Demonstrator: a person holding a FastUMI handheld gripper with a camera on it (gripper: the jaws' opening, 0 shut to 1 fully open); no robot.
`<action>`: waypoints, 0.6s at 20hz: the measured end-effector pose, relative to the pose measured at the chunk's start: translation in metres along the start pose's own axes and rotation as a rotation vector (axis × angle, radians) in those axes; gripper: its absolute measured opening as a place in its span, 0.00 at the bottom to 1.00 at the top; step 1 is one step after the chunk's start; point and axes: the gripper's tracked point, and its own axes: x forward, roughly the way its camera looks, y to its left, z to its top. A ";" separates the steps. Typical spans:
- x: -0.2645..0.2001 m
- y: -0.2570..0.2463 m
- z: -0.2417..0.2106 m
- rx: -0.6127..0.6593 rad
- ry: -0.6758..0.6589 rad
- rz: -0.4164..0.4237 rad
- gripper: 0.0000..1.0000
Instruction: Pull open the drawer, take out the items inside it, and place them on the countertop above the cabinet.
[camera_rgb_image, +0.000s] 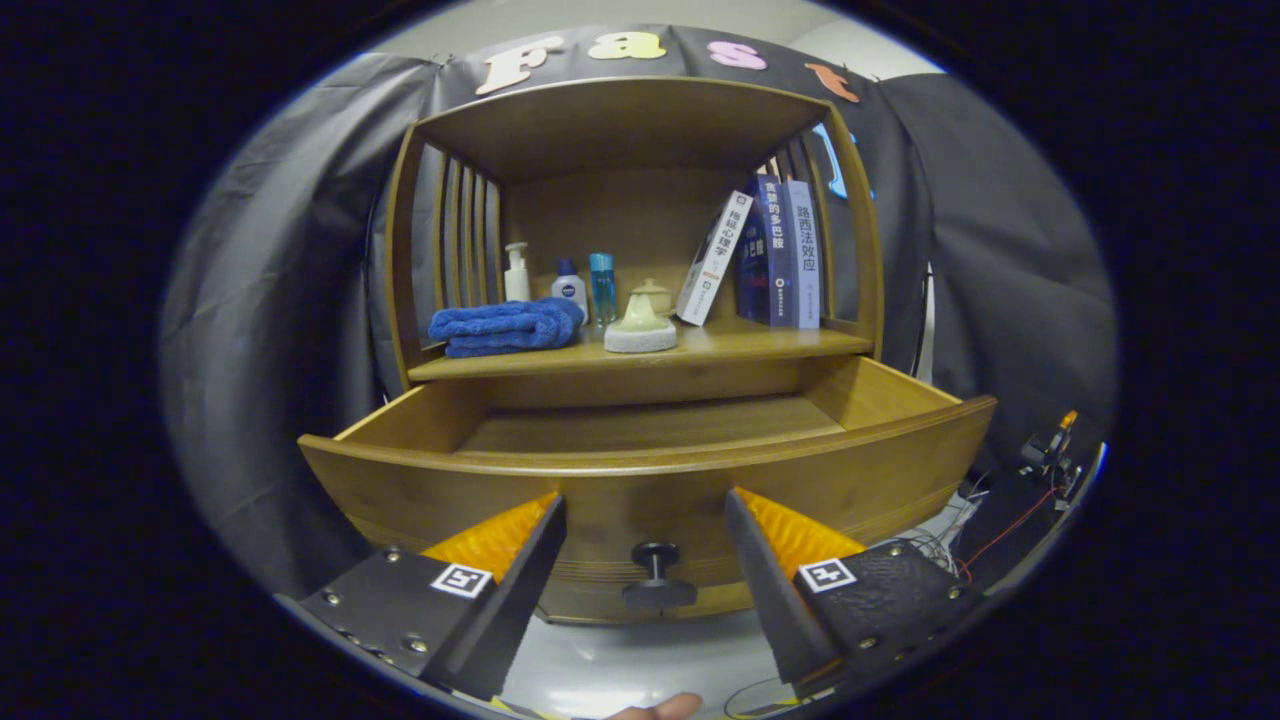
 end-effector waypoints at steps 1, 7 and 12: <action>0.003 0.000 0.002 -0.001 -0.002 0.000 0.96; 0.018 0.001 0.008 0.012 0.008 0.016 0.97; 0.036 0.001 0.013 0.015 0.007 0.021 0.97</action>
